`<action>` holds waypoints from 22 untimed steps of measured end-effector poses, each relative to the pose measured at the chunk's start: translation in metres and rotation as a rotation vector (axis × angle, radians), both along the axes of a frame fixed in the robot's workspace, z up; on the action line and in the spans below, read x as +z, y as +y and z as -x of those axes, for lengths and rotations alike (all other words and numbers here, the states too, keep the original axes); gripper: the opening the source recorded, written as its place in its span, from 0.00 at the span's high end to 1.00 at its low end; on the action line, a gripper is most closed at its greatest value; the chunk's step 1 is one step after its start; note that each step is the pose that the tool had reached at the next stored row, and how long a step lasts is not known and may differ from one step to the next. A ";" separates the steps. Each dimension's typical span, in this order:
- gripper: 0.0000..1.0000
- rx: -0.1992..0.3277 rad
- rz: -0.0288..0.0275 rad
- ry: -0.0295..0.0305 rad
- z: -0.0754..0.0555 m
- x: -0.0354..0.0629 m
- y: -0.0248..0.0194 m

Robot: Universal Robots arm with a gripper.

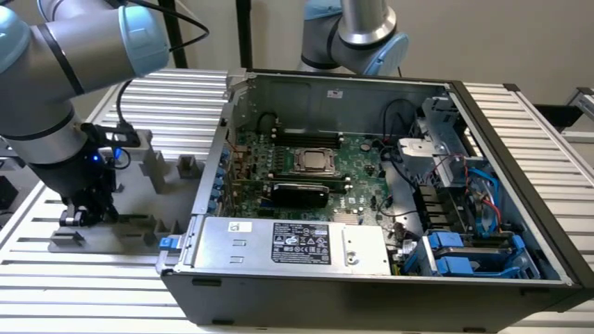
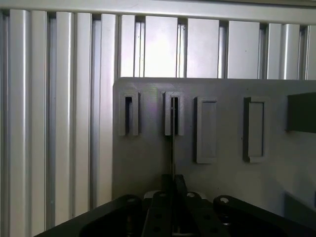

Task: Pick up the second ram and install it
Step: 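Pick up the second ram and move it above second insertion slot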

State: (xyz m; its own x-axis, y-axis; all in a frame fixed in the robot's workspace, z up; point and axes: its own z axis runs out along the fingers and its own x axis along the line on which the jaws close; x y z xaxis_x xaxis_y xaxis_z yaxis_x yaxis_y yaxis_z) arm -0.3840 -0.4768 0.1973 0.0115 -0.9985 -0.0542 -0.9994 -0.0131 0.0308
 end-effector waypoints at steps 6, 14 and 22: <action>1.00 -0.017 0.0002 0.0000 0.000 0.0000 0.0000; 1.00 -0.019 0.0002 0.0000 0.000 0.0003 0.0000; 1.00 -0.019 0.0005 0.0001 0.000 0.0079 0.0002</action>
State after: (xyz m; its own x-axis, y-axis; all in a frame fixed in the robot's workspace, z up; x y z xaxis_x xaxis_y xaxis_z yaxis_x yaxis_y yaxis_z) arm -0.3839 -0.4766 0.2052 -0.0075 -0.9985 -0.0537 -0.9995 0.0058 0.0308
